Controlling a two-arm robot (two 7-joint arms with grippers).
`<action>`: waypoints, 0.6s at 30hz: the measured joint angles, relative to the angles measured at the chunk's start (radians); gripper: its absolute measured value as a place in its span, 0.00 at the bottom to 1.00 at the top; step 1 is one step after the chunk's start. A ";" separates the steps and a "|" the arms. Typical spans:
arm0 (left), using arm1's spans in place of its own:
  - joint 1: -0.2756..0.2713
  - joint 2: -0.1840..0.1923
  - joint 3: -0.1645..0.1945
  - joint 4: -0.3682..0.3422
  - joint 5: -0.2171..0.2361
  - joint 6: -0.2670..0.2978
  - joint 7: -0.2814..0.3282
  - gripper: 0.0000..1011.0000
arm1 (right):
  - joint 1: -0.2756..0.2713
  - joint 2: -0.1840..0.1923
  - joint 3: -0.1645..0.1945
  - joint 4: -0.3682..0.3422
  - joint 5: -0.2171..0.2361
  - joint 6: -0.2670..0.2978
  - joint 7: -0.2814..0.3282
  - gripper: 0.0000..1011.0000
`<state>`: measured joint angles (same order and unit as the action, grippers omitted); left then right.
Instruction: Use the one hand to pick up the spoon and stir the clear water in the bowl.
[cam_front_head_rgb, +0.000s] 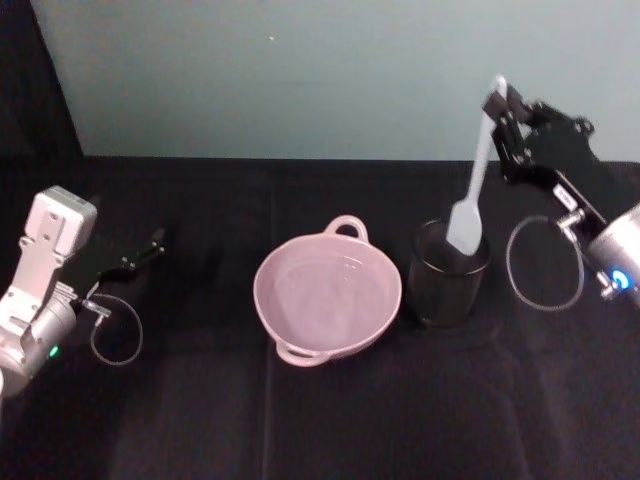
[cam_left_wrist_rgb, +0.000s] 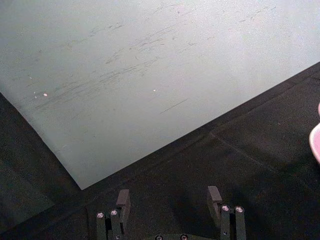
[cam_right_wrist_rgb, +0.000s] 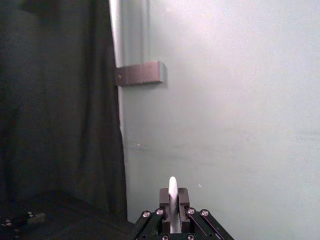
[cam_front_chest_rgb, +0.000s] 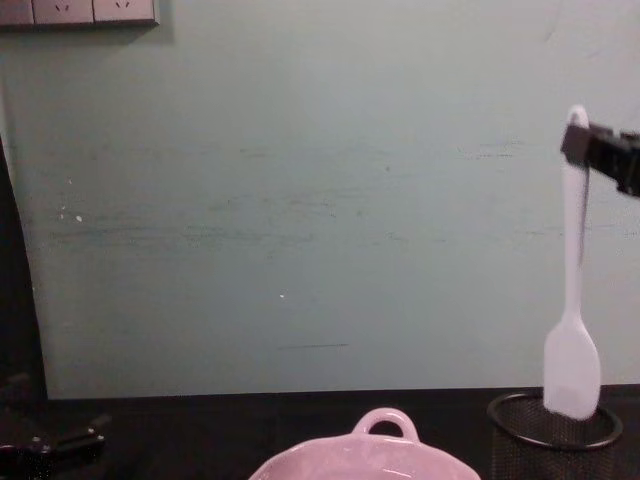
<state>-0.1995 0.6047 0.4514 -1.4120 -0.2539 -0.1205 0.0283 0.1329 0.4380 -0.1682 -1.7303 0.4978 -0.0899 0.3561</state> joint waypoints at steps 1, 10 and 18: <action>0.000 0.000 0.000 0.000 0.000 0.000 0.000 1.00 | 0.001 -0.003 0.000 0.012 0.000 -0.004 0.000 0.11; 0.000 0.000 0.000 0.000 0.000 0.000 0.000 1.00 | 0.023 -0.059 -0.016 0.146 0.018 -0.028 0.018 0.11; 0.000 0.000 0.000 0.000 0.000 0.000 0.000 1.00 | 0.027 -0.108 0.000 0.253 0.113 -0.014 0.038 0.11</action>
<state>-0.1995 0.6047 0.4514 -1.4120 -0.2539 -0.1205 0.0283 0.1602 0.3297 -0.1686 -1.4775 0.6112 -0.1041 0.3945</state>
